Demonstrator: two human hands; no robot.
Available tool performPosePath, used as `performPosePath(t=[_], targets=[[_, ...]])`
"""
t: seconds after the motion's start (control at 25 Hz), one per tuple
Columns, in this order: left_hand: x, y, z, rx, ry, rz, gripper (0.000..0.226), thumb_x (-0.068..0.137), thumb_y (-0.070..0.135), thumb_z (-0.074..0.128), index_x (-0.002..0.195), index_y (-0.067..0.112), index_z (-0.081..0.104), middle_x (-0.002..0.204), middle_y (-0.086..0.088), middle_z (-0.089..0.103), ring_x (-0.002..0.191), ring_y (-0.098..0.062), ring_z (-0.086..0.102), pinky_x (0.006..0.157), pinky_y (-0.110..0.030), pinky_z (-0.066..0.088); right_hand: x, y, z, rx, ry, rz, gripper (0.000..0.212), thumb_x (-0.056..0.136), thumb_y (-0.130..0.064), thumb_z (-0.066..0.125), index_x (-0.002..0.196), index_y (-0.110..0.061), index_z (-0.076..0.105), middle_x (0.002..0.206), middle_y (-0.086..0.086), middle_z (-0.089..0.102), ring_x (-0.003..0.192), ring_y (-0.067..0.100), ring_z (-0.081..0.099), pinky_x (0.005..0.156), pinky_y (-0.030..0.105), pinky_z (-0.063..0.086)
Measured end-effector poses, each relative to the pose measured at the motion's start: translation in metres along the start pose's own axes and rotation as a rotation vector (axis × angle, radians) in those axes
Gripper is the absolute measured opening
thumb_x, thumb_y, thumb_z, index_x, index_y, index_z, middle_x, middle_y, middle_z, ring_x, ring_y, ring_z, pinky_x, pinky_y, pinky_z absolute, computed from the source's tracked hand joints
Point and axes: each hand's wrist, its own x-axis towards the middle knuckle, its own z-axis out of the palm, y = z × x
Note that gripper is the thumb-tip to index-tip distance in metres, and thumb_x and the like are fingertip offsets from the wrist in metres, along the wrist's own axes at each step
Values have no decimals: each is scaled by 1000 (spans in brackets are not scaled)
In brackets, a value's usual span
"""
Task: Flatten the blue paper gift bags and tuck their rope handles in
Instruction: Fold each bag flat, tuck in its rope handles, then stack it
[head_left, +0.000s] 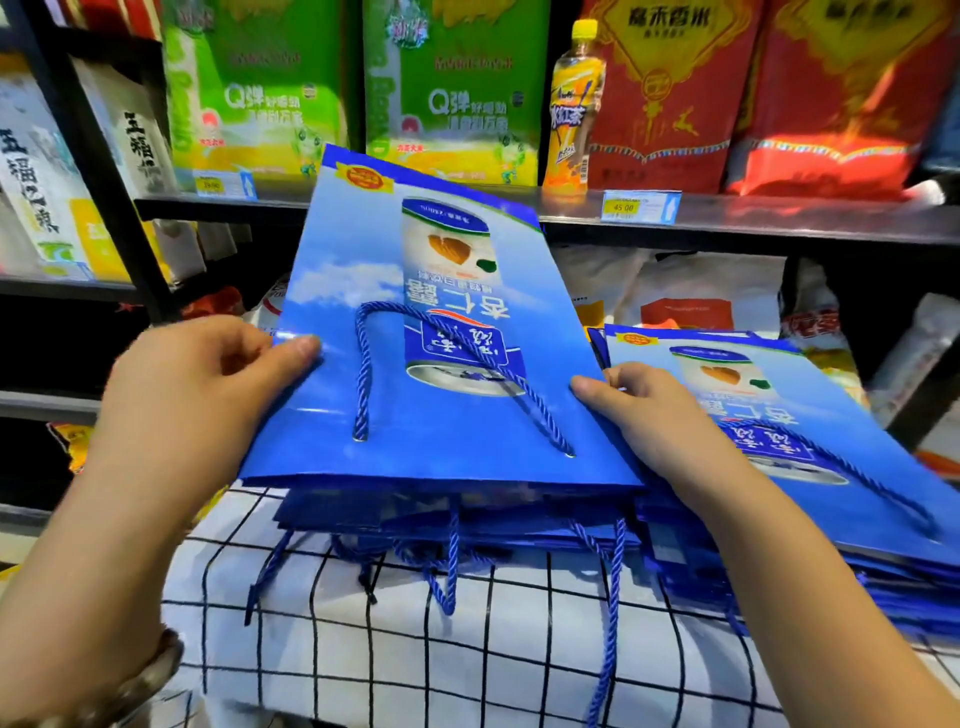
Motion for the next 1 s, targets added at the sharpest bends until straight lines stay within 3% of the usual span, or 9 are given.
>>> performPosePath(t=[0.08,0.2,0.44,0.56,0.64,0.76,0.88,0.92,1.0], targets=[[4,8,2,-54,-2,-9,50,64,62,62,63,12,59,59,-13,61,58,-35,56,58,-43,47,-2,-3,-13,97,73,-43,25,86,-29,59,83,-4,58,76,12,66,55,12,60,49,18,42],[-1,36,31,61,-73,68,46,78,46,65,59,4,58,56,-14,58,59,-33,53,53,-37,37,-10,4,-59,116,180,-68,17,85,-23,61,76,-10,59,61,3,62,38,1,53,37,12,37],[-23,103,135,211,-397,109,52,83,56,51,59,10,46,67,-7,57,74,-31,53,58,-33,36,-41,59,-166,-173,416,94,30,76,-32,70,71,-3,64,58,8,63,50,19,53,43,22,38],[-37,116,171,319,-506,173,53,85,58,47,61,13,38,80,-10,60,73,-30,49,62,-33,39,-53,81,-183,-257,422,190,40,79,-28,69,64,7,59,58,18,55,55,22,45,52,31,30],[-44,115,184,410,-571,187,48,86,59,46,67,14,45,92,-10,63,80,-31,52,66,-32,38,-53,97,-182,-317,373,259,36,81,-27,68,62,3,60,60,18,58,55,24,48,53,33,31],[-50,118,179,559,-557,214,41,87,57,45,84,17,55,103,-9,62,96,-32,57,68,-31,35,-47,105,-181,-569,340,311,32,78,-39,68,74,-8,66,73,14,65,68,29,57,59,34,38],[-52,133,167,556,-352,365,33,97,42,34,101,17,56,111,-6,59,100,-28,55,67,-32,32,-46,85,-184,-810,425,166,41,82,-41,62,110,-11,62,104,13,67,93,32,59,76,37,44],[-55,140,165,482,-367,417,34,97,40,31,109,18,54,116,-4,57,104,-26,53,70,-32,35,-45,78,-180,-788,414,88,41,84,-39,59,115,-13,60,112,11,65,98,30,58,81,37,44],[-72,149,172,353,-605,514,44,95,47,29,124,21,49,132,-3,48,119,-23,45,87,-34,38,-43,68,-161,-748,231,4,42,89,-41,51,123,-18,55,127,5,58,112,26,53,91,34,39]])
